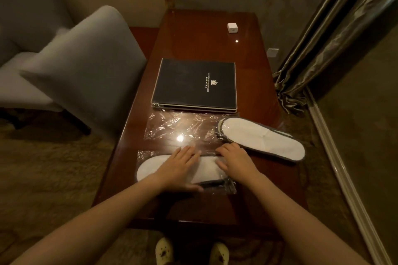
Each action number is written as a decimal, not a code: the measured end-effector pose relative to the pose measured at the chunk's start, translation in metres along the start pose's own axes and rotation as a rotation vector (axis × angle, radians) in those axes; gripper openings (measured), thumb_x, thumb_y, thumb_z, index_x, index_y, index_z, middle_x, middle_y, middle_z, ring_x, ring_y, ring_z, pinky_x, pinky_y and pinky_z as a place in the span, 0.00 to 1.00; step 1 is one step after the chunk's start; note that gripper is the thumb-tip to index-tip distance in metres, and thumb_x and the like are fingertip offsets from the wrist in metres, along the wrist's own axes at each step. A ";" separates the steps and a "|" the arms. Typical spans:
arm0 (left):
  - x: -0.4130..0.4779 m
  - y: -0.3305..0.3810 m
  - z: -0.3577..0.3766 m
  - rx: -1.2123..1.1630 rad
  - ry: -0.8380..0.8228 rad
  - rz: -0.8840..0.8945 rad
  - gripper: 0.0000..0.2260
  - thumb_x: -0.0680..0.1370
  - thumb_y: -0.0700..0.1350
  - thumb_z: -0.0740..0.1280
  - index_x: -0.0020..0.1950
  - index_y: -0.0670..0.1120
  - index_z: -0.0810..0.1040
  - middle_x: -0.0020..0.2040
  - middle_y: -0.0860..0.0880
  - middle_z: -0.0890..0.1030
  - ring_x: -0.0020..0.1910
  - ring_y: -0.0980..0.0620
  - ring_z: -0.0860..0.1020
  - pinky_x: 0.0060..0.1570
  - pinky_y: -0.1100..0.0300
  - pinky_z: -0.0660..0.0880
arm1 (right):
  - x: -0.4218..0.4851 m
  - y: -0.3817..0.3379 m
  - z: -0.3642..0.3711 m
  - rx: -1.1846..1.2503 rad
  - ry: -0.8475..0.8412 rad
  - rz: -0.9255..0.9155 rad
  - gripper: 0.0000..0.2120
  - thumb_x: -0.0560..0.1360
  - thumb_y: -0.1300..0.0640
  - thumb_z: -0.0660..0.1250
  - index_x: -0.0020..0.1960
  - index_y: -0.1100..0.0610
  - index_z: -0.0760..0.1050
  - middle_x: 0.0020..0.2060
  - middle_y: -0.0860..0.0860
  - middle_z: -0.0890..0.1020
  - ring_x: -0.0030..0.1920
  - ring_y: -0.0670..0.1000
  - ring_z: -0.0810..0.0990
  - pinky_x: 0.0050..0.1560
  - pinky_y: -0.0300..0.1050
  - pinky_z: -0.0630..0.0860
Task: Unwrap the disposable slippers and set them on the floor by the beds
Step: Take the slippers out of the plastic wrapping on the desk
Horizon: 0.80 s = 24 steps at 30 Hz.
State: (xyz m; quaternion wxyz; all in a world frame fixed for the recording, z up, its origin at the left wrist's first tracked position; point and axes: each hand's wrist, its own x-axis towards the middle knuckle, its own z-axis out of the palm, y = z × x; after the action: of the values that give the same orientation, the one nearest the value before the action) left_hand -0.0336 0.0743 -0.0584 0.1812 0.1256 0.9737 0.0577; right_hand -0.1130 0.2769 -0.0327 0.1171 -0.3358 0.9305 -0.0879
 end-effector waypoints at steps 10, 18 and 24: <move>-0.009 -0.004 -0.024 0.017 0.071 -0.043 0.47 0.63 0.62 0.69 0.75 0.46 0.52 0.67 0.44 0.63 0.66 0.44 0.60 0.69 0.53 0.57 | -0.002 -0.021 0.004 0.018 0.008 0.154 0.24 0.74 0.49 0.62 0.67 0.57 0.65 0.63 0.55 0.71 0.62 0.55 0.69 0.60 0.49 0.71; -0.016 -0.015 -0.087 0.116 0.354 -0.059 0.47 0.61 0.65 0.68 0.73 0.46 0.56 0.65 0.43 0.65 0.64 0.43 0.62 0.69 0.50 0.57 | 0.029 -0.045 -0.054 0.098 0.216 0.332 0.15 0.75 0.56 0.62 0.60 0.60 0.70 0.54 0.57 0.76 0.52 0.56 0.77 0.45 0.45 0.73; -0.013 -0.011 -0.122 0.173 0.448 -0.052 0.46 0.61 0.63 0.70 0.73 0.46 0.57 0.65 0.43 0.66 0.64 0.43 0.62 0.68 0.51 0.57 | 0.049 -0.046 -0.094 0.044 0.251 0.395 0.12 0.76 0.58 0.61 0.58 0.62 0.72 0.53 0.59 0.78 0.51 0.60 0.79 0.43 0.48 0.73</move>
State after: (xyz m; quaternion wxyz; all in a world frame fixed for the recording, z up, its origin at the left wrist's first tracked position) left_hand -0.0697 0.0519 0.0572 -0.0491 0.0994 0.9938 -0.0041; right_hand -0.1474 0.2186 0.0603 0.0227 -0.1312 0.9832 -0.1247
